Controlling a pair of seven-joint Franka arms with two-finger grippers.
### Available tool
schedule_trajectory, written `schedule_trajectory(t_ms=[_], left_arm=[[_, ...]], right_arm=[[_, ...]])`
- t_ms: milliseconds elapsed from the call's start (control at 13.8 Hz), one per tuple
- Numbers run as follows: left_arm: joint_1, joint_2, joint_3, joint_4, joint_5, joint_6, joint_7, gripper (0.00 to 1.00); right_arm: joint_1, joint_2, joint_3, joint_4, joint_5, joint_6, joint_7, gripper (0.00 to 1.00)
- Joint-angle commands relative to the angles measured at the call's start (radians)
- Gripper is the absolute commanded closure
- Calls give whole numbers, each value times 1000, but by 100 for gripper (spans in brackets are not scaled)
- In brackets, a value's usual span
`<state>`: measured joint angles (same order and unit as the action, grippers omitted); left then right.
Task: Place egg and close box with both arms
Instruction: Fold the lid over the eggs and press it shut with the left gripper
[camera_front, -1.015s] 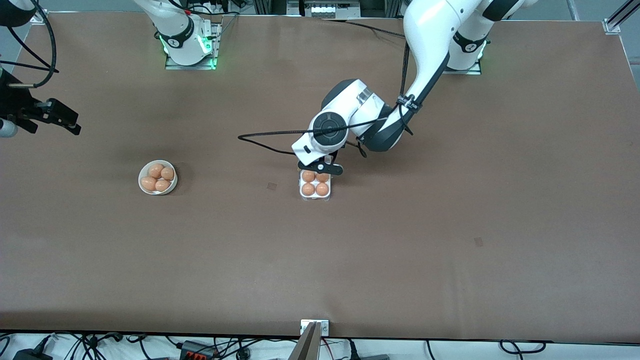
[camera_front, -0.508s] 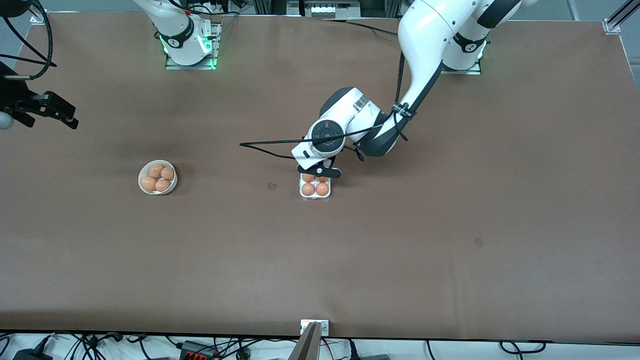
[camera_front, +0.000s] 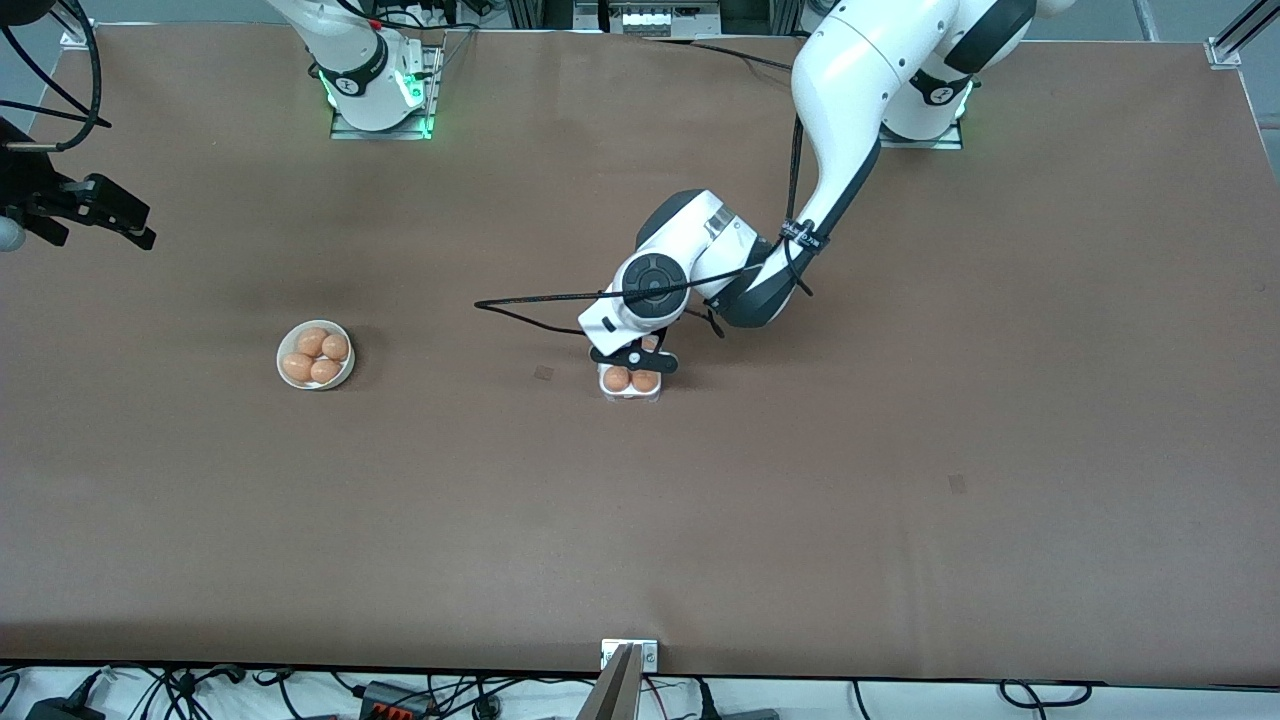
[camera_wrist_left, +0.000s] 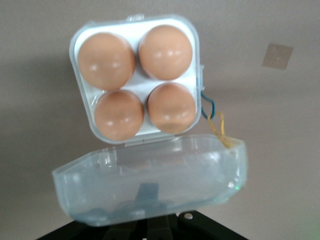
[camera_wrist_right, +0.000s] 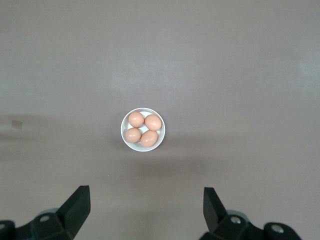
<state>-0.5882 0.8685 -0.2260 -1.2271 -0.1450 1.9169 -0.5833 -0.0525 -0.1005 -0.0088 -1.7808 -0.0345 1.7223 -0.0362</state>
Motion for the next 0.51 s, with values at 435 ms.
schedule_trajectory(t_ms=[435], left_arm=[[-15, 75, 45, 143, 53, 77, -1, 100]], right_arm=[[-12, -8, 7, 4, 7, -15, 22, 0]])
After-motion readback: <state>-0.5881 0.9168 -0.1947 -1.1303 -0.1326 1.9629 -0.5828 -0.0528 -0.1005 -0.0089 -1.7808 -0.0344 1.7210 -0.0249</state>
